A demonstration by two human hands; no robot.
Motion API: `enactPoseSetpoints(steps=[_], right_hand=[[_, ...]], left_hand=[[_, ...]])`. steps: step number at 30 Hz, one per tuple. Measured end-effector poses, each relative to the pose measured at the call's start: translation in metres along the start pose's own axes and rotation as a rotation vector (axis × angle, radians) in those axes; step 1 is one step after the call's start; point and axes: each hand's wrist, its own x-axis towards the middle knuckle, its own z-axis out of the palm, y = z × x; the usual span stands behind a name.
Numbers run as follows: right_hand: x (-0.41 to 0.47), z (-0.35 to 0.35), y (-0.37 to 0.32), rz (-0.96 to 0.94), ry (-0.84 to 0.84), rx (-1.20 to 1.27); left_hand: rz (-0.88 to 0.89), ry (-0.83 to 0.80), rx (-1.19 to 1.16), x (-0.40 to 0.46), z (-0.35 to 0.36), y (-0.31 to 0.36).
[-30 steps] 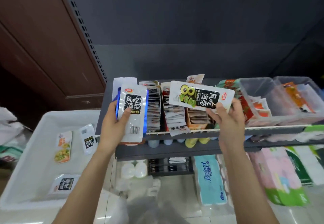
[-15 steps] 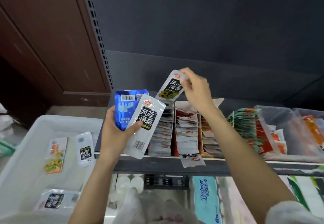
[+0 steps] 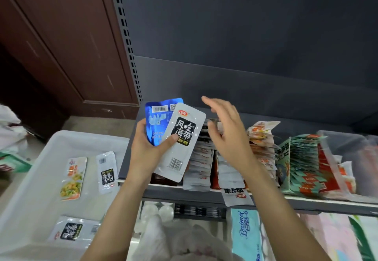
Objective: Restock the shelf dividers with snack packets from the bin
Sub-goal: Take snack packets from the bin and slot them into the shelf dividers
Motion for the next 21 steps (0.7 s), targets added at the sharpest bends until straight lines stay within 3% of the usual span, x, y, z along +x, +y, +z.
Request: enactPoseSetpoints(steps=[4, 7, 9, 11, 15, 18, 21], right_hand=[[0.0, -0.005, 0.012, -0.242, -0.073, -0.117], [0.002, -0.02, 0.026, -0.319, -0.109, -0.078], [-0.002, -0.037, 0.022, -0.233, -0.101, 0.068], [-0.005, -0.055, 0.015, 0.022, -0.045, 0.29], [-0.003, -0.068, 0.028, 0.361, 0.257, 0.514], [0.005, -0.069, 0.035, 0.361, 0.395, 0.354], [0.016, -0.064, 0.037, 0.285, 0.394, 0.25]], left_hand=[[-0.11, -0.213, -0.113, 0.004, 0.007, 0.009], [-0.09, -0.249, -0.032, 0.007, 0.011, 0.007], [-0.071, -0.189, -0.019, 0.01, 0.01, 0.004], [-0.071, -0.096, -0.089, 0.015, 0.006, 0.002], [-0.055, -0.025, -0.12, 0.022, -0.007, 0.004], [-0.028, -0.011, -0.078, 0.025, -0.011, 0.004], [-0.033, 0.006, -0.051, 0.025, -0.011, 0.002]])
